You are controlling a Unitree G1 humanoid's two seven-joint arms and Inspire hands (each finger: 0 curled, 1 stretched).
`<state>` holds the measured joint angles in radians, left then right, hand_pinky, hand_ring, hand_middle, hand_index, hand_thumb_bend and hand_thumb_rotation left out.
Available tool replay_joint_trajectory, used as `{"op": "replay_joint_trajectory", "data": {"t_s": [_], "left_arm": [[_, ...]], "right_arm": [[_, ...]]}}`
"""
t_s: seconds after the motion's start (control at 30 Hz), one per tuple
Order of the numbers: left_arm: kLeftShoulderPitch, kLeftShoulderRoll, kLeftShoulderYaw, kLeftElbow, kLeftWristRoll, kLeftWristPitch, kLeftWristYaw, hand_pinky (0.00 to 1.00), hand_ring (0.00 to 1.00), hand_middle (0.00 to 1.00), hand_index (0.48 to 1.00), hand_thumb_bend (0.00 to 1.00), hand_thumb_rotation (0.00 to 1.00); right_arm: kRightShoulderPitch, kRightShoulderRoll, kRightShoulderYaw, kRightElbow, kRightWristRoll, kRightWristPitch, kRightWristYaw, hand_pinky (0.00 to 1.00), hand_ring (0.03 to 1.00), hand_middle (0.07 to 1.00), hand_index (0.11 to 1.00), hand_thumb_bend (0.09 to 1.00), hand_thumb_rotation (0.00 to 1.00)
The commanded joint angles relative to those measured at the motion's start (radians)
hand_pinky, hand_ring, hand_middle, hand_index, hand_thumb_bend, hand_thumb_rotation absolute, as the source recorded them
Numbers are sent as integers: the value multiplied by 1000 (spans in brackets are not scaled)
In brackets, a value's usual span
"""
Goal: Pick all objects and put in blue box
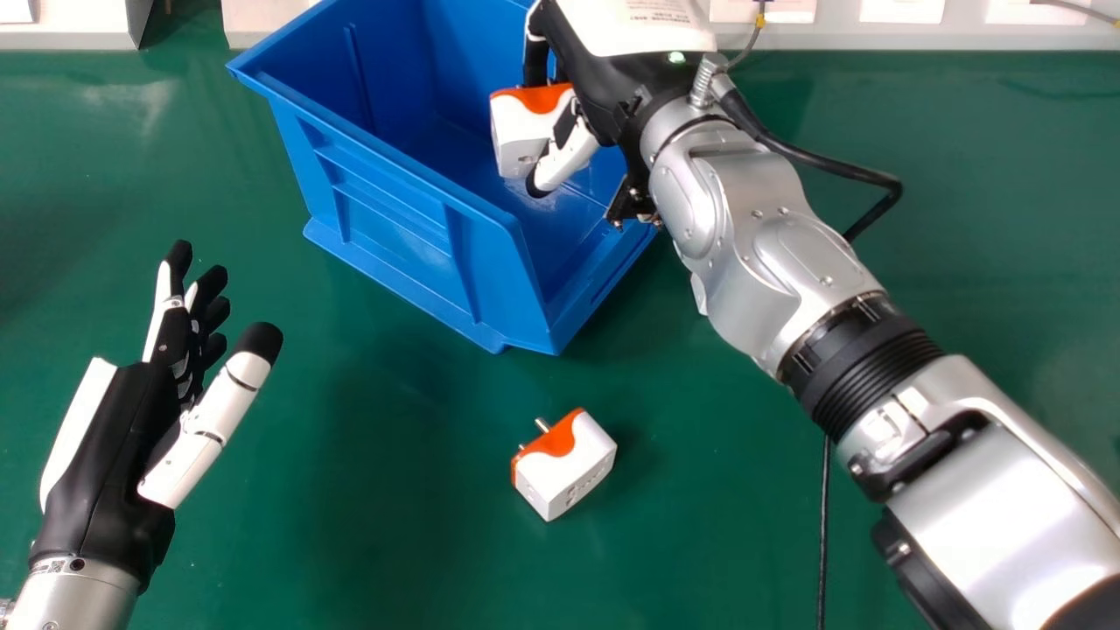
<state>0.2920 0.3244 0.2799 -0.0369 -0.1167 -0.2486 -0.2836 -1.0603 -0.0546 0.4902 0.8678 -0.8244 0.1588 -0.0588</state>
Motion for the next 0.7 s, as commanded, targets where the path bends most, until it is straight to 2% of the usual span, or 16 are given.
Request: {"op": "replay_joint_trajectory", "data": {"t_s": [0.0, 0.1, 0.27, 0.4, 0.47, 0.53, 0.67], "left_arm": [[4, -3, 0, -28, -6, -3, 2, 981, 991, 1000, 989, 591, 733], [4, -4, -1, -29, -6, -3, 2, 980, 990, 1000, 989, 597, 729], [19, -9, -4, -56, -4, 3, 5, 979, 989, 1000, 988, 603, 727], [14, -6, -3, -35, 4, -11, 5, 979, 989, 1000, 988, 604, 726], [22, -7, -3, -50, 3, -4, 6, 979, 989, 1000, 988, 604, 726], [22, -6, -3, -51, 3, -3, 5, 978, 988, 1000, 987, 601, 725], [32, -7, -3, -69, 3, 2, 8, 975, 986, 1000, 986, 612, 726]], "right_arm": [[-65, 8, 6, 12, 9, -17, -31, 105, 154, 342, 477, 519, 46], [-74, 12, 8, 32, 15, -23, -38, 102, 149, 373, 477, 521, 29], [-84, 22, 15, 102, 30, -41, -58, 103, 147, 420, 477, 525, 14], [-76, 19, 22, 129, 36, -53, -79, 105, 149, 430, 478, 526, 11], [-75, 21, 29, 144, 35, -57, -88, 105, 149, 430, 478, 526, 11], [-79, 25, 36, 167, 33, -56, -95, 110, 153, 438, 478, 527, 9], [-86, 31, 47, 191, 35, -50, -94, 103, 145, 449, 476, 528, 5]]}}
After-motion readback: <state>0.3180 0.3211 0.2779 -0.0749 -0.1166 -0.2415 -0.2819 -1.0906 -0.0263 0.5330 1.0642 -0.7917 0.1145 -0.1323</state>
